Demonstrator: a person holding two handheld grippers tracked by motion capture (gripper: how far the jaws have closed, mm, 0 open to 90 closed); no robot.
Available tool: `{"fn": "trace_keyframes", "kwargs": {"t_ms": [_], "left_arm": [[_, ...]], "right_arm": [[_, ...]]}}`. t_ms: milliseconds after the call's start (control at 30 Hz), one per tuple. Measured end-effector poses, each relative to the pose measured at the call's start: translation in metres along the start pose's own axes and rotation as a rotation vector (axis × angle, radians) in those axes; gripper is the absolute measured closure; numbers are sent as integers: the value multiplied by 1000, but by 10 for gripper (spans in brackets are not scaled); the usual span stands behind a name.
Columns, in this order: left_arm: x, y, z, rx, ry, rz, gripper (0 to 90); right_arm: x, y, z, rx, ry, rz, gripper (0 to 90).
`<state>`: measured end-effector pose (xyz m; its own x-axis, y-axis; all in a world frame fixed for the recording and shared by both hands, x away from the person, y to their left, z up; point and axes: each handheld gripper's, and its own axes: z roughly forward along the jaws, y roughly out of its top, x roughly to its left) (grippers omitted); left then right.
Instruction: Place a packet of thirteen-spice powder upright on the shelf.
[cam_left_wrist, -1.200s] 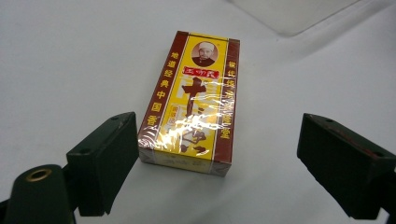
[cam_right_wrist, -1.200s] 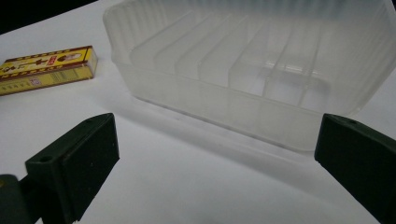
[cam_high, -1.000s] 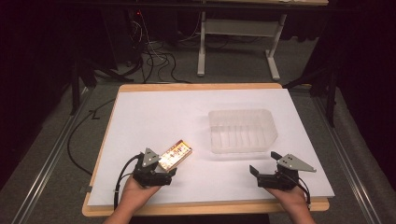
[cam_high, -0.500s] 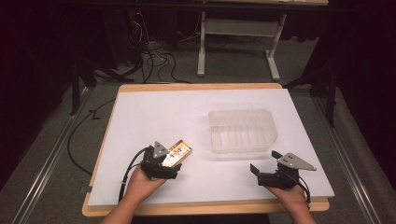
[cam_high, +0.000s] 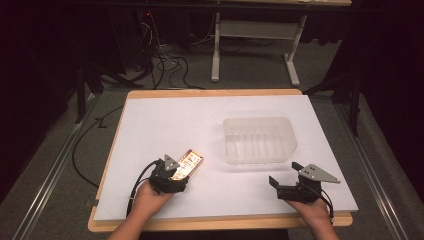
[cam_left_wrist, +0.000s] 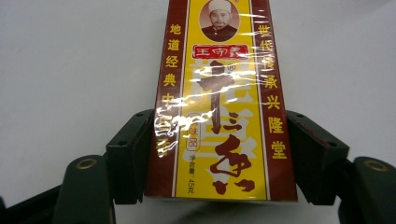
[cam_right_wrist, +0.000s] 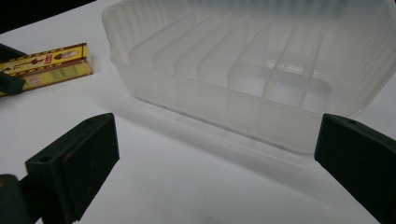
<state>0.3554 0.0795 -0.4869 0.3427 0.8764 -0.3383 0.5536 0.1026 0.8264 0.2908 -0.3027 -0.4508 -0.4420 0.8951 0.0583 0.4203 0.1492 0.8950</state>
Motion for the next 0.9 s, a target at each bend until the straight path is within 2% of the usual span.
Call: {"fn": "trace_keyframes", "kwargs": {"t_ms": [67,233,300,467,567,733,800,900], "left_arm": [[0,-4,-13,27,44,-25,321],[2,-8,-26,43,72,-54,320],[2,-8,-27,51,70,-54,318],[-1,-5,-23,104,68,-44,239],[-2,1,-19,127,70,-54,223],[-7,9,-12,209,92,-16,152],[-7,11,-9,248,93,-24,147],[-8,14,-6,300,109,5,139]], "right_arm": [[1,0,-1,-6,3,-10,4],[2,1,0,-7,8,-9,4],[2,1,0,-6,9,-16,4],[4,2,0,-10,11,-26,6],[5,3,0,-9,11,-26,8],[4,3,-1,-12,12,-28,19],[4,3,-1,-15,15,-32,30],[5,4,-3,-30,17,-39,36]]}}
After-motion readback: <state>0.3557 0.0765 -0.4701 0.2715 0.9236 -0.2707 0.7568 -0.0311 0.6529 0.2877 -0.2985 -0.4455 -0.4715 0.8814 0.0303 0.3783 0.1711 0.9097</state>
